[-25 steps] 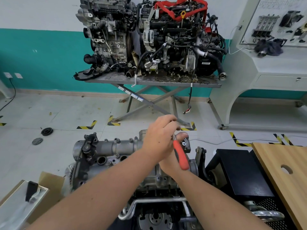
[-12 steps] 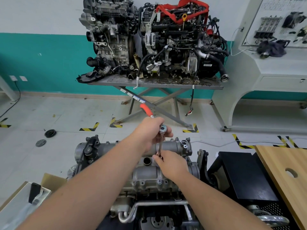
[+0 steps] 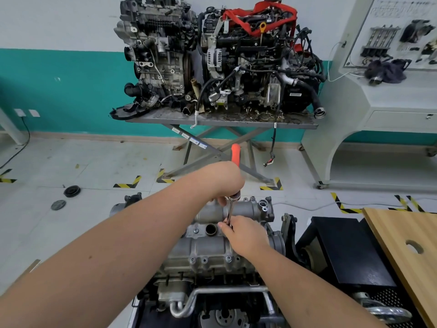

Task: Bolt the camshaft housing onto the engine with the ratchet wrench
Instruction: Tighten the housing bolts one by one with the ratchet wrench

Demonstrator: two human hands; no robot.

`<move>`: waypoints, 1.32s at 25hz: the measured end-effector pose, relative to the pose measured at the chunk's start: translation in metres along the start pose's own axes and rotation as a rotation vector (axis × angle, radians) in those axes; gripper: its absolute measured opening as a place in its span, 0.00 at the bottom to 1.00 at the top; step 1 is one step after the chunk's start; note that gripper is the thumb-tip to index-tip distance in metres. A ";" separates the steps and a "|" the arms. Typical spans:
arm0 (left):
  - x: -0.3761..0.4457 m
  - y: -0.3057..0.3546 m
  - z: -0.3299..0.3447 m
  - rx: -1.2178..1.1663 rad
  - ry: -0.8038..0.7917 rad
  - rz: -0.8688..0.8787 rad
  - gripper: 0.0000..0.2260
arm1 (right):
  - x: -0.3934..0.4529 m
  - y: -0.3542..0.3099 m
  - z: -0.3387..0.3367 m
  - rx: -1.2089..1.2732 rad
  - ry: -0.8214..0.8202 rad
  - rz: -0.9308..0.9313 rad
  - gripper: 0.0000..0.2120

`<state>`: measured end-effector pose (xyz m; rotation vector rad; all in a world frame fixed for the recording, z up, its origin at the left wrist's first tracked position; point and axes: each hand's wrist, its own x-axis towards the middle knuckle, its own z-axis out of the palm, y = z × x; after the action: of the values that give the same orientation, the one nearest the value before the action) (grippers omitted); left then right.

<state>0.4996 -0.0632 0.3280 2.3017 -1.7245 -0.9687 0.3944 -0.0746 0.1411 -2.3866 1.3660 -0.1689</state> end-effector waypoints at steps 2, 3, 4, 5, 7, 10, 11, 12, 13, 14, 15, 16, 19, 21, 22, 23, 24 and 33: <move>0.006 -0.001 0.002 -0.034 0.018 0.003 0.12 | 0.000 -0.001 -0.001 -0.006 -0.003 0.002 0.20; 0.009 -0.003 0.002 -0.080 0.046 -0.005 0.10 | 0.000 -0.001 -0.001 -0.007 -0.008 0.003 0.20; 0.015 -0.007 0.002 -0.147 0.090 -0.036 0.10 | -0.001 -0.001 -0.001 -0.009 -0.013 0.002 0.20; 0.018 -0.010 0.001 -0.226 0.144 -0.056 0.10 | 0.000 -0.001 -0.001 -0.014 -0.019 0.000 0.21; 0.022 -0.017 0.000 -0.282 0.261 -0.083 0.06 | 0.001 -0.001 0.000 -0.017 -0.025 -0.008 0.20; 0.022 -0.017 -0.004 -0.053 0.252 -0.021 0.20 | 0.003 -0.001 0.001 -0.018 -0.019 -0.027 0.18; 0.021 -0.015 -0.004 0.067 0.220 0.007 0.20 | 0.003 -0.002 0.001 -0.023 -0.018 -0.033 0.17; 0.021 -0.013 -0.005 0.167 0.197 0.036 0.19 | 0.003 -0.002 0.002 -0.028 -0.017 -0.037 0.17; 0.022 -0.013 -0.007 0.218 0.176 0.065 0.16 | 0.003 -0.003 0.002 -0.031 -0.016 -0.038 0.17; 0.021 -0.013 -0.009 0.231 0.164 0.088 0.14 | 0.003 -0.003 0.002 -0.032 -0.015 -0.038 0.17; 0.020 -0.014 -0.010 0.247 0.165 0.125 0.10 | 0.003 -0.004 0.002 -0.035 -0.016 -0.039 0.17; 0.020 -0.017 -0.011 0.272 0.172 0.175 0.08 | 0.003 -0.004 0.002 -0.035 -0.018 -0.040 0.17; 0.020 -0.026 -0.005 0.288 0.178 0.365 0.06 | 0.003 -0.003 0.001 -0.031 -0.028 -0.041 0.16; 0.021 -0.031 0.001 -0.030 0.128 0.384 0.05 | 0.002 -0.004 -0.001 -0.033 -0.034 -0.038 0.16; 0.022 -0.032 0.003 -0.216 0.095 0.355 0.05 | 0.002 -0.004 -0.001 -0.034 -0.034 -0.040 0.16; 0.022 -0.034 0.005 -0.375 0.059 0.320 0.08 | 0.002 -0.004 -0.001 -0.035 -0.033 -0.043 0.16; 0.023 -0.035 0.006 -0.478 0.032 0.290 0.10 | 0.002 -0.004 -0.001 -0.035 -0.029 -0.044 0.16; 0.028 -0.041 0.023 0.691 0.813 0.966 0.11 | 0.000 -0.003 0.000 -0.039 -0.005 -0.039 0.17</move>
<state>0.5255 -0.0677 0.2798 1.3029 -2.4172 0.7037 0.3966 -0.0738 0.1423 -2.4452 1.3323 -0.1481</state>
